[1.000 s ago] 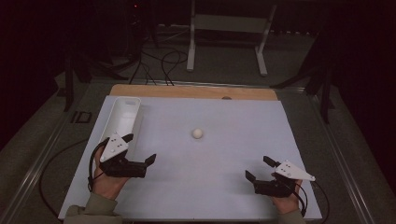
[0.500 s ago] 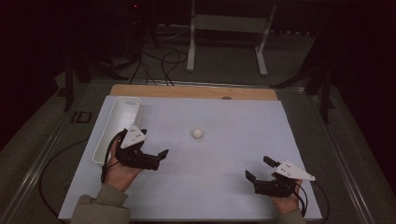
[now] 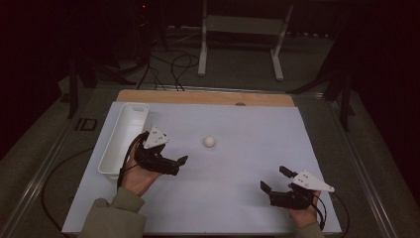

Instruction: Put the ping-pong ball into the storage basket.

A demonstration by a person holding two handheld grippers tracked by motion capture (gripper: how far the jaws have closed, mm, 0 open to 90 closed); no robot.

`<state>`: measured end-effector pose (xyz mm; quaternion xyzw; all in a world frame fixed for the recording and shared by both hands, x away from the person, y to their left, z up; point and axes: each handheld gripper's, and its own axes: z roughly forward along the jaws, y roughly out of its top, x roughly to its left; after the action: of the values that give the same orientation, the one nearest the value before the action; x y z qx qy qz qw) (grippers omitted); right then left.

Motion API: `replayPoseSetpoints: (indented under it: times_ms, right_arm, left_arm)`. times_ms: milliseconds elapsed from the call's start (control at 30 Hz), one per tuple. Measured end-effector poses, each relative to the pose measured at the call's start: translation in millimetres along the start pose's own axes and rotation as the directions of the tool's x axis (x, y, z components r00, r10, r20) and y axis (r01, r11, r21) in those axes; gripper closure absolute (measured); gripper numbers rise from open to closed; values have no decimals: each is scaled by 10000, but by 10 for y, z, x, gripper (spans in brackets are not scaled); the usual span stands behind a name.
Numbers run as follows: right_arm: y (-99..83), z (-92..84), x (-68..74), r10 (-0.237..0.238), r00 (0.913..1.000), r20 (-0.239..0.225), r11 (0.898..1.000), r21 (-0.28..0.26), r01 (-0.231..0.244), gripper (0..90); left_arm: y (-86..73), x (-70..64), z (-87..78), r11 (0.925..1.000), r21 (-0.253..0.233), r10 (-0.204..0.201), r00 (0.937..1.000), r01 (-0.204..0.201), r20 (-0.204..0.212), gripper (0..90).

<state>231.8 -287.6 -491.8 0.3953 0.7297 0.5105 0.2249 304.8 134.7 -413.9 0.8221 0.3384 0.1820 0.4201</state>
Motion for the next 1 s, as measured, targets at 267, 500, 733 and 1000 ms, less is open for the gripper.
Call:
replayPoseSetpoints:
  times_ms: [267,500,733,1000]
  right_arm:
    - [0,-2,-2,-3,10000,9,10000,5,3,73]
    - [-1,-1,-8,-4,10000,-6,10000,-5,4,73]
    - [-2,0,-8,-4,10000,-8,10000,4,4,73]
    - [-2,1,-9,7,10000,-2,10000,15,-7,73]
  left_arm:
    - [94,-4,108,9997,219,68,9998,-71,165,0]
    - [159,-11,212,9987,486,143,9995,-158,291,0]
    - [206,-23,287,9979,622,178,9993,-199,344,0]
    - [271,-48,399,9961,848,190,9986,-231,490,0]
